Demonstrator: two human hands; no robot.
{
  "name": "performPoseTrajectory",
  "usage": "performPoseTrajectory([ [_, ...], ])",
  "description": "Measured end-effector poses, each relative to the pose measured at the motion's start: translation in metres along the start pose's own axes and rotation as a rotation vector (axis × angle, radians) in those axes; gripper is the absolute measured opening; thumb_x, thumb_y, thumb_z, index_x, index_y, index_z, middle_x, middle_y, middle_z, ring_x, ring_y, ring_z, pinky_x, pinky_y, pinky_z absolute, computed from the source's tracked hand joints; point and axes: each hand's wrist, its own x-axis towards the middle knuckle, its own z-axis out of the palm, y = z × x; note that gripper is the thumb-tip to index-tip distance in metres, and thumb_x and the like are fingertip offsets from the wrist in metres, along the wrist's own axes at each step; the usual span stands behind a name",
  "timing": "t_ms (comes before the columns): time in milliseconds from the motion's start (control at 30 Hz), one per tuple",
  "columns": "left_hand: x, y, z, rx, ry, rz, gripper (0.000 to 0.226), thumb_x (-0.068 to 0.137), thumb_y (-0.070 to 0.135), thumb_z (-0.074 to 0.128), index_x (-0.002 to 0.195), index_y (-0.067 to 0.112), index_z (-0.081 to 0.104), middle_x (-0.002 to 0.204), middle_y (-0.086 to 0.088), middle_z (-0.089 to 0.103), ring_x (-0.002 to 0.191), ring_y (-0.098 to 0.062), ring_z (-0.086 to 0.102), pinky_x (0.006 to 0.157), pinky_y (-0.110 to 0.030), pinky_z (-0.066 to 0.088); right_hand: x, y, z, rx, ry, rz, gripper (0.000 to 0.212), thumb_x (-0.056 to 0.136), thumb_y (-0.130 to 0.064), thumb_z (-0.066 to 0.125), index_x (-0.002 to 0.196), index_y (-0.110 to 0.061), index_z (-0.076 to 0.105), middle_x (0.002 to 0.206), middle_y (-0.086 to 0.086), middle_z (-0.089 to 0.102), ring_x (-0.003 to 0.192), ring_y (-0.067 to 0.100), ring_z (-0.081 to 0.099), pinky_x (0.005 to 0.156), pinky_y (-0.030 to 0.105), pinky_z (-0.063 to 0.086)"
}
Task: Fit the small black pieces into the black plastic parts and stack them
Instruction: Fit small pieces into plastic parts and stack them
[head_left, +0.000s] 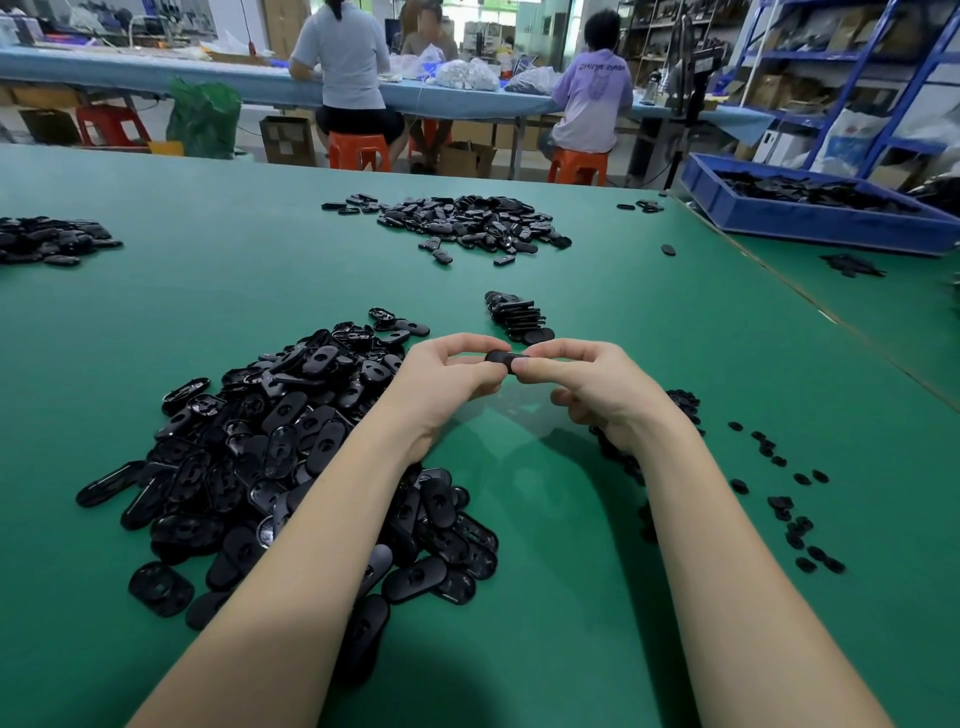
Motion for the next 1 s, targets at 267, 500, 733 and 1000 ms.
performPoseTrajectory([
  [267, -0.002, 0.004, 0.000, 0.050, 0.015, 0.021, 0.019, 0.086, -0.002, 0.067, 0.094, 0.014, 0.075, 0.071, 0.002, 0.072, 0.060, -0.006, 0.060, 0.061, -0.011, 0.048, 0.001, -0.002, 0.001, -0.054, 0.041, -0.015, 0.010, 0.077, -0.025, 0.081, 0.086, -0.024, 0.077, 0.076, -0.008, 0.072, 0.044, 0.002, 0.044, 0.040, 0.015, 0.028],
  [500, -0.002, 0.002, 0.003, 0.086, 0.064, 0.038, 0.013, 0.084, 0.005, 0.076, 0.089, 0.017, 0.074, 0.080, -0.002, 0.074, 0.065, -0.006, 0.063, 0.069, -0.014, 0.051, 0.001, -0.002, 0.006, -0.080, 0.048, -0.036, 0.008, 0.074, -0.028, 0.082, 0.073, -0.027, 0.074, 0.074, -0.010, 0.072, 0.045, 0.003, 0.044, 0.041, 0.015, 0.030],
  [733, -0.001, 0.001, 0.002, 0.072, 0.066, 0.034, 0.015, 0.083, 0.001, 0.074, 0.088, 0.016, 0.075, 0.087, -0.007, 0.075, 0.074, -0.009, 0.065, 0.077, -0.016, 0.052, 0.001, -0.001, 0.011, -0.082, 0.075, -0.073, 0.015, 0.076, -0.025, 0.084, 0.070, -0.024, 0.069, 0.060, -0.013, 0.060, 0.045, 0.005, 0.042, 0.040, 0.013, 0.030],
  [1000, 0.002, -0.002, 0.002, 0.063, 0.083, -0.021, 0.017, 0.084, -0.001, 0.073, 0.085, 0.015, 0.072, 0.078, -0.001, 0.071, 0.066, -0.005, 0.064, 0.067, -0.012, 0.051, 0.004, 0.003, 0.016, -0.108, 0.108, -0.117, 0.015, 0.079, -0.021, 0.083, 0.074, -0.018, 0.069, 0.047, -0.020, 0.053, 0.040, -0.003, 0.044, 0.040, 0.008, 0.030],
])
